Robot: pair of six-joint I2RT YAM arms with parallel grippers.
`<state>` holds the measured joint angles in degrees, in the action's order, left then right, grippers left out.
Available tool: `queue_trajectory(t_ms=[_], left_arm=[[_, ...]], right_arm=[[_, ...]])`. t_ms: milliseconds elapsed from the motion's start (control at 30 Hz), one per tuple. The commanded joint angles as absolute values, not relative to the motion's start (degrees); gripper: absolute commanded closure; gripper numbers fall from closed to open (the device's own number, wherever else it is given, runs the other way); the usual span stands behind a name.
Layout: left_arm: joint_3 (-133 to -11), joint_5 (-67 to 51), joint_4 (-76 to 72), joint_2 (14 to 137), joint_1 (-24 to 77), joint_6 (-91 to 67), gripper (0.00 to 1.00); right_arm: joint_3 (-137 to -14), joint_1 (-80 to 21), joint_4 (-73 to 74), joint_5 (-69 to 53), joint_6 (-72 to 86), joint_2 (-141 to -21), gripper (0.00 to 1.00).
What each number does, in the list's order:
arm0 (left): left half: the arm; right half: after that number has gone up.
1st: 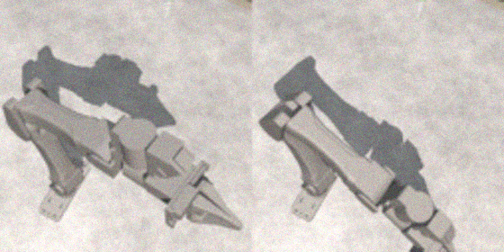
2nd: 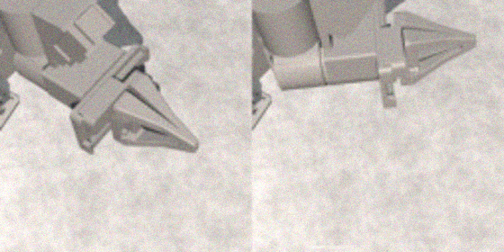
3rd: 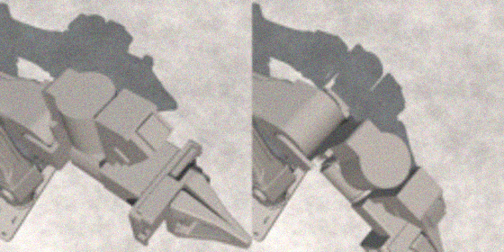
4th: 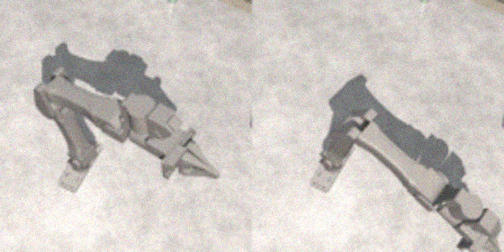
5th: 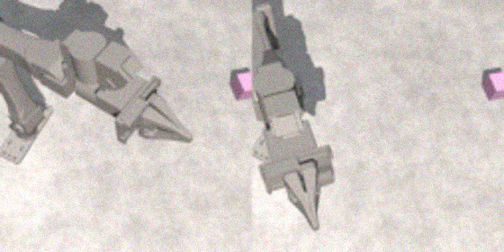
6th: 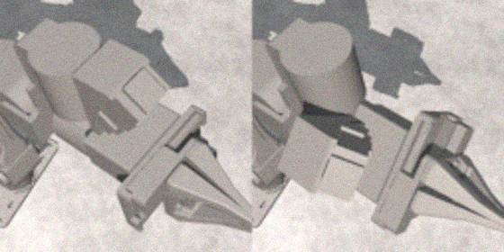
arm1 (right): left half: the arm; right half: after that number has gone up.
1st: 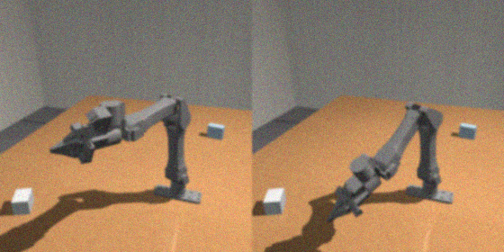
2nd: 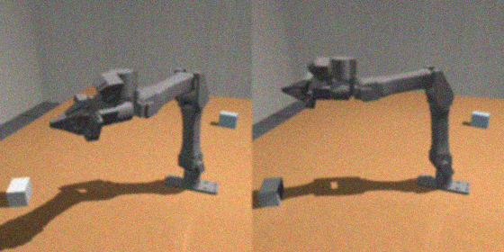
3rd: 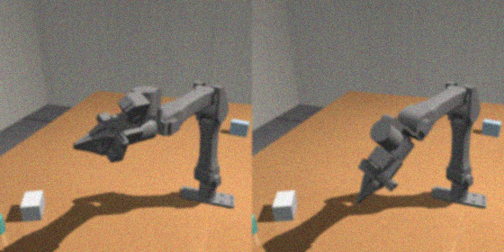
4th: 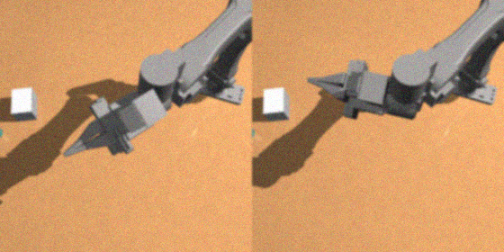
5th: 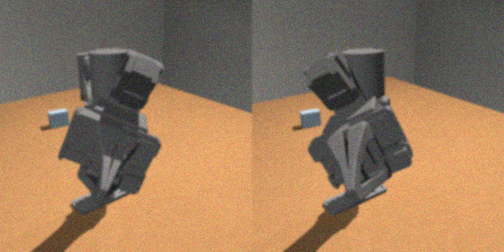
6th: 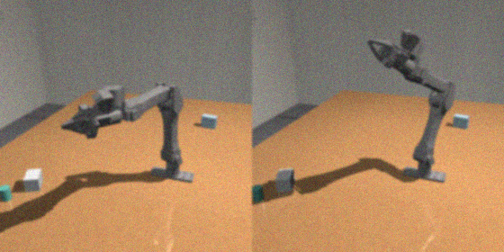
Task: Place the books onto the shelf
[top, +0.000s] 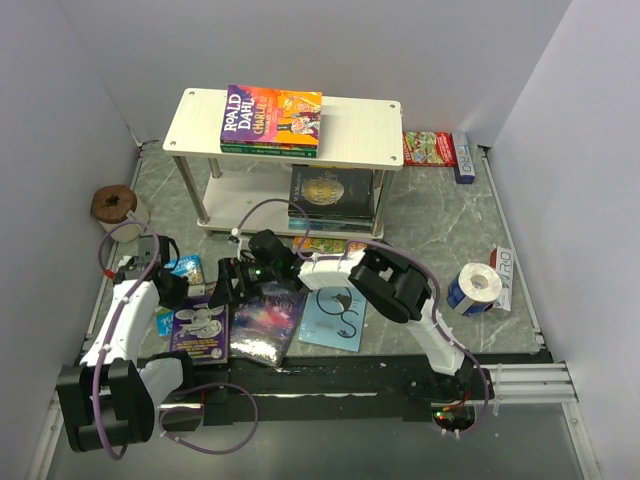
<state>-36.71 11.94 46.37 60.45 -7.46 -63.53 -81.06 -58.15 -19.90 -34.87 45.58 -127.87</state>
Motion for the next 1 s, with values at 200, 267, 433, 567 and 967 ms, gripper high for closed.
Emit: queue_trajectory(t_ms=[200,267,433,567,967], left_arm=[[-30.76,1.76,40.69,59.33,-4.66,-64.77,0.80],[-30.67,2.28,40.87,58.36,-4.66,-64.95,0.79],[-31.55,4.48,41.22,57.22,-4.57,-65.39,0.78],[-31.73,4.48,40.78,58.71,-4.66,-65.04,0.77],[-30.41,2.46,39.29,57.92,-4.66,-64.86,0.78]], right_arm=[[-81.21,-58.97,-6.07,-29.20,44.91,-133.77,0.06],[-79.82,-58.80,-4.75,-24.90,45.35,-131.24,0.05],[-72.43,-57.05,-1.06,-9.79,45.62,-122.54,0.00],[-74.08,-55.46,1.67,-8.26,43.34,-122.43,0.00],[-81.83,-57.30,0.63,-15.63,41.65,-131.75,0.00]])
